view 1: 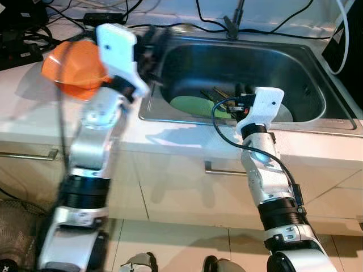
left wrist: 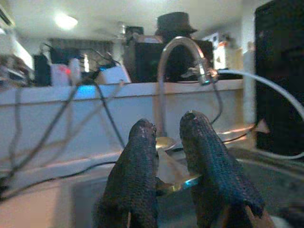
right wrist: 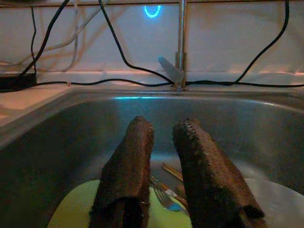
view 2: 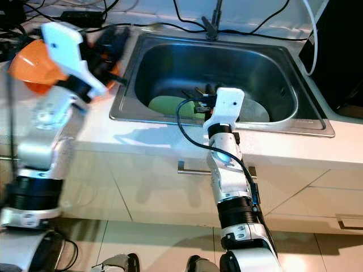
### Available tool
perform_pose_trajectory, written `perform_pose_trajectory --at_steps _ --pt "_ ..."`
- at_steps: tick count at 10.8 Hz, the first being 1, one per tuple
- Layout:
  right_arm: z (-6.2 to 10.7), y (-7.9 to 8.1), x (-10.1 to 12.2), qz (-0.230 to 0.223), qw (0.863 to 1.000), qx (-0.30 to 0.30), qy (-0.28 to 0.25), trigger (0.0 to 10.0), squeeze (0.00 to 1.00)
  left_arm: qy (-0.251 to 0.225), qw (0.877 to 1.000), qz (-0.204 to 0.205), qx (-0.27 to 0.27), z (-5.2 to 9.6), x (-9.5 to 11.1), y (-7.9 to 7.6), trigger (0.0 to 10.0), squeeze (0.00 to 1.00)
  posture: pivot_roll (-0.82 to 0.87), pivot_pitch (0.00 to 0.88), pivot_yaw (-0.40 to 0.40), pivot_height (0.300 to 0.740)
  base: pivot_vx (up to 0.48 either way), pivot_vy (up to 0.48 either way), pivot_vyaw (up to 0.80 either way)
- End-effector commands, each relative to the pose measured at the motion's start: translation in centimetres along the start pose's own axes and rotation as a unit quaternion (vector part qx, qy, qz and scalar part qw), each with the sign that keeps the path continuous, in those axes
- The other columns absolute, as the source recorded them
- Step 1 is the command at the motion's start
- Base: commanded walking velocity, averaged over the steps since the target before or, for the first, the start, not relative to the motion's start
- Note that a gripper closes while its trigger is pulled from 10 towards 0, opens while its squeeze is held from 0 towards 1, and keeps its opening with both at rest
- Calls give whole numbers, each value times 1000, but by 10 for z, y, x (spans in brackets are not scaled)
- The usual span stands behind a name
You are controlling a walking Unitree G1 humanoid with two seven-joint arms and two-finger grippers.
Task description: Kitchen organization
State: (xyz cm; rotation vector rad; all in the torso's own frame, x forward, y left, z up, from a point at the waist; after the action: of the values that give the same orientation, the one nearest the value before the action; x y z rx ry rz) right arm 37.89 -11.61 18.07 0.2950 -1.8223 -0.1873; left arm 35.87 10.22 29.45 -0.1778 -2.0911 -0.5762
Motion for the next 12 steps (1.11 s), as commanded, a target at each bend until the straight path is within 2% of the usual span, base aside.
perform_pose_trajectory --at_steps 1,3,5,9,10,12 --pt "-2 0 2 6 1000 0 -5 10000 1000 -10 1000 10 -17 -3 7 -5 10000 0 93 92 -32 740 0 0 0" --pt "-2 5 3 72 997 28 -14 10000 1000 2 997 53 -51 -2 0 -23 10000 0 94 92 -30 740 0 0 0" --pt "-2 14 4 125 990 64 -21 10000 1000 10 994 73 -81 0 -5 -38 10000 0 92 92 -31 740 0 0 0" --pt "-3 17 6 178 980 86 -34 10000 1000 23 992 83 -93 2 -9 -45 10000 0 92 94 -31 740 0 0 0" --pt "-4 21 7 207 973 96 -40 10000 0 30 991 82 -100 4 -10 -47 10000 0 92 91 -30 740 0 0 0" --pt "-5 25 7 215 970 102 -43 10000 0 37 990 80 -106 5 -12 -50 10000 0 94 90 -29 740 0 0 0"
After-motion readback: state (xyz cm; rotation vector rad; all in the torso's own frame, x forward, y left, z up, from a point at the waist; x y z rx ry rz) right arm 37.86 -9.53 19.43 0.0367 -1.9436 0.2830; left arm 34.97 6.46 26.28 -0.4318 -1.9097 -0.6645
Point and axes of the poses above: a point about 5 cm out from each wrist's last joint towards the gripper, its own z axis pointing back from the gripper into the wrist, its own x axis along the axis of the wrist's last joint, y = z × x, the point moved 3 cm from there along -z, pointing out of the wrist towards the gripper, and after that the axes turned 13 degrees about -z, right-handed, at the moved point
